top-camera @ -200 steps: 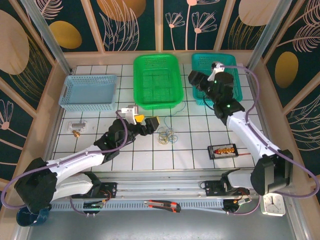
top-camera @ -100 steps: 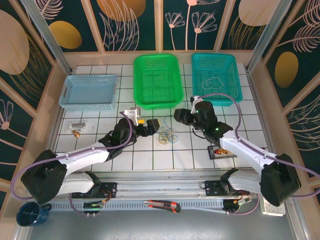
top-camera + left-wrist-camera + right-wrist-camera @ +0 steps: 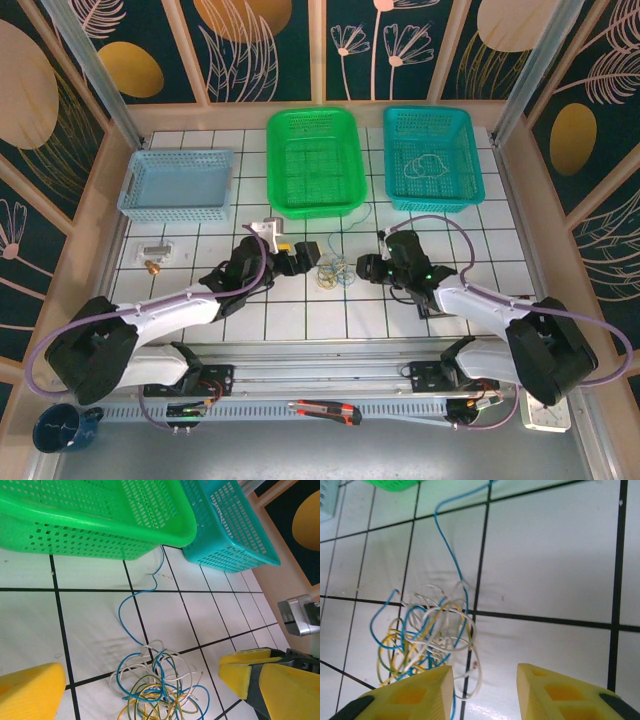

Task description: Untangle the cables

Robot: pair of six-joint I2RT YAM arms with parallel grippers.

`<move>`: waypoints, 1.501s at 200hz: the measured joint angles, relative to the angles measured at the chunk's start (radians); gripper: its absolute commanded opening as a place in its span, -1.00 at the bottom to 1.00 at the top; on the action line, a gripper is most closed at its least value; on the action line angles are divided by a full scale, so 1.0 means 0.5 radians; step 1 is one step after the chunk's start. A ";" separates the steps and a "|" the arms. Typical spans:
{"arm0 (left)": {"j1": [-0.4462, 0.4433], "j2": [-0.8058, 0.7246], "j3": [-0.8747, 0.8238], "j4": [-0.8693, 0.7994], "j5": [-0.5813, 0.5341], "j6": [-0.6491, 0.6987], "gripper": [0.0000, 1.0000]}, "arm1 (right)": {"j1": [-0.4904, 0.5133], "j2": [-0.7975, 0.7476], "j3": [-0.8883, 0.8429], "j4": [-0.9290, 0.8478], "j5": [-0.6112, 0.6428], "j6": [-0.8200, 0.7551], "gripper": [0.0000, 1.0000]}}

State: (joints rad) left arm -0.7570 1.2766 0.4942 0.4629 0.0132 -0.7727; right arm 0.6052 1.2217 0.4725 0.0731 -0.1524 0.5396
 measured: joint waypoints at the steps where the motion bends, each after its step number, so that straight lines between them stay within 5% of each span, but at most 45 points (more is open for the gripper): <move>1: 0.000 0.002 0.000 0.000 0.001 0.001 0.98 | 0.000 0.002 -0.001 0.000 0.000 0.002 -0.27; 72: 0.000 0.050 0.000 0.005 0.024 0.000 0.98 | -0.001 0.229 -0.016 0.249 -0.090 0.073 -0.44; 115: 0.000 0.050 0.000 0.008 0.024 0.001 0.98 | -0.002 0.356 0.005 0.330 -0.176 0.096 -1.00; 300: 0.000 0.246 0.034 0.031 0.172 0.168 0.98 | -0.001 -0.303 0.275 0.207 -0.382 0.171 -1.00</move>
State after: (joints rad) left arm -0.7570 1.3998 0.5110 0.4782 0.0994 -0.6888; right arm 0.6048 1.0702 0.6098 0.1764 -0.3435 0.6250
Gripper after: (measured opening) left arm 0.988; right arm 0.048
